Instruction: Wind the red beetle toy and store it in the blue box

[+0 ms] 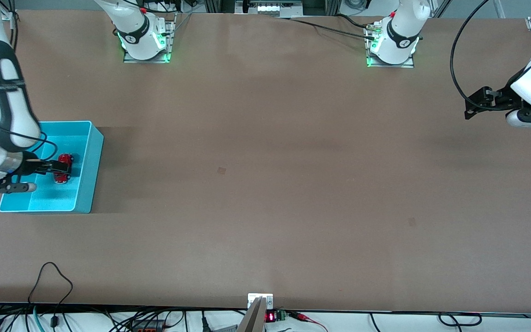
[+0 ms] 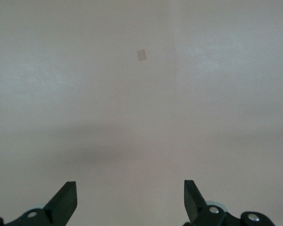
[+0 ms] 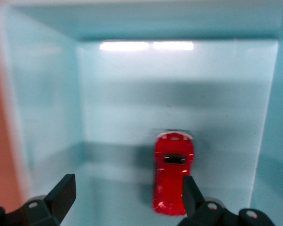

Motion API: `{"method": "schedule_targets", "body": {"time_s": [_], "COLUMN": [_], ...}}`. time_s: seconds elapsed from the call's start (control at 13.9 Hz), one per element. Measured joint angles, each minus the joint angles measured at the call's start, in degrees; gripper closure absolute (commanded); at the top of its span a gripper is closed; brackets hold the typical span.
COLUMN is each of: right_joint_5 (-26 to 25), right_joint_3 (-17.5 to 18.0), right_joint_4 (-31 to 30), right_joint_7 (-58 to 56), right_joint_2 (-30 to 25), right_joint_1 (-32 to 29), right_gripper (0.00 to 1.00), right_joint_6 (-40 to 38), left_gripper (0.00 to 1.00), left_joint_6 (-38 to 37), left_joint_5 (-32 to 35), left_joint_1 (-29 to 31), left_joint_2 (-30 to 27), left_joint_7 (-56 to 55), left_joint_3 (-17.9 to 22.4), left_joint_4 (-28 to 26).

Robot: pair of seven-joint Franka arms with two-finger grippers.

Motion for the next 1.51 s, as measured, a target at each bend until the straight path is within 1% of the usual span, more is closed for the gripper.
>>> {"method": "schedule_targets", "body": {"time_s": [0.14,0.22,0.36,0.79,1.08,1.29,1.51], "right_joint_5": [0.6,0.6,0.3,-4.5,-5.4,-5.9,-6.3], "right_joint_3": [0.0,0.0,0.1,0.2,-0.5,-0.7,-0.6], "right_joint_4": [6.5,8.6,10.7,11.5,11.5,11.4,9.4], "right_joint_7": [2.7,4.1,6.8,20.3,21.0,21.2,23.2], "right_joint_2": [-1.4,-2.2,-4.0,-12.5,-16.9,-20.3,-23.8], "right_joint_1": [1.6,2.5,4.4,12.9,13.1,12.9,12.9], "right_gripper": [0.00,0.00,0.00,0.00,0.00,0.00,0.00], "right_joint_6": [-8.0,-10.2,-12.3,-17.2,-17.7,-23.1,-24.6], "left_gripper": [0.00,0.00,0.00,0.00,0.00,0.00,0.00], "left_joint_6": [0.0,0.0,0.0,-0.4,-0.5,-0.5,-0.5], "left_joint_5": [0.0,0.0,0.0,0.0,0.0,0.0,0.0], "left_joint_1": [0.0,0.0,0.0,0.0,0.0,0.0,0.0], "left_joint_2": [0.0,0.0,0.0,0.0,0.0,0.0,0.1], "left_joint_7": [0.0,0.0,0.0,0.0,0.0,0.0,0.0], "left_joint_3": [0.0,0.0,0.0,0.0,0.0,0.0,0.0], "left_joint_4": [0.0,0.0,0.0,0.0,0.0,0.2,0.3]}}
